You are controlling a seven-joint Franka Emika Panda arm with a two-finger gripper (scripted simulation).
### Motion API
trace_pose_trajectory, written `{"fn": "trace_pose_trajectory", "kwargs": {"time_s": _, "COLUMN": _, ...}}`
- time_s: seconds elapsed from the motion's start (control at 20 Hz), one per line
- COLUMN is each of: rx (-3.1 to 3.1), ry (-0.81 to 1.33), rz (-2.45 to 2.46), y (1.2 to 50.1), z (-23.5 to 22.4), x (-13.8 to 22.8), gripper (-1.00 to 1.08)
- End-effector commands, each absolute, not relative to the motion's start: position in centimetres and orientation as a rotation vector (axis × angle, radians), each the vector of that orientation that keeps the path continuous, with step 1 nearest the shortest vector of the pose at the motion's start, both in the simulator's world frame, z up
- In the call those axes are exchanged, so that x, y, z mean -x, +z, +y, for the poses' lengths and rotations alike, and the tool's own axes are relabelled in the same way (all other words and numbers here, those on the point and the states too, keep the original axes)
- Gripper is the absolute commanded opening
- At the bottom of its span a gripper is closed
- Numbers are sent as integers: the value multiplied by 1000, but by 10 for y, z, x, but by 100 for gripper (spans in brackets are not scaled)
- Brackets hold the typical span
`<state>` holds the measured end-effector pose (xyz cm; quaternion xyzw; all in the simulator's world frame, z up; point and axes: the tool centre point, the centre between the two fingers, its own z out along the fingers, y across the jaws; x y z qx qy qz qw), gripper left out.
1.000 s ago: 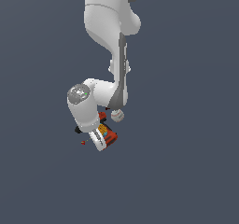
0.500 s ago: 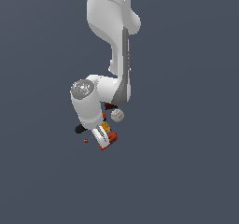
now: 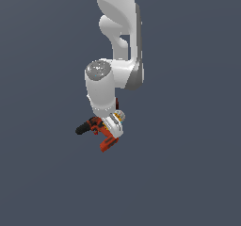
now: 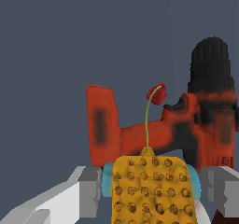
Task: Pick up a designated object from a clutter of objects.
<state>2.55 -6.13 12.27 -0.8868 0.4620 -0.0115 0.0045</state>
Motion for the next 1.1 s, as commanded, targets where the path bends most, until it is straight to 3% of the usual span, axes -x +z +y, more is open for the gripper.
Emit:
{"fn": "trace_pose_trajectory", "kwargs": {"time_s": 0.0, "rx": 2779, "ry": -35, "rz": 1447, "y": 142, "z": -44, "x": -17, "gripper": -100}}
{"fn": "trace_pose_trajectory", "kwargs": {"time_s": 1.05, "rx": 2787, "ry": -10, "rz": 1454, "y": 311, "z": 111, "x": 56, "gripper": -100}}
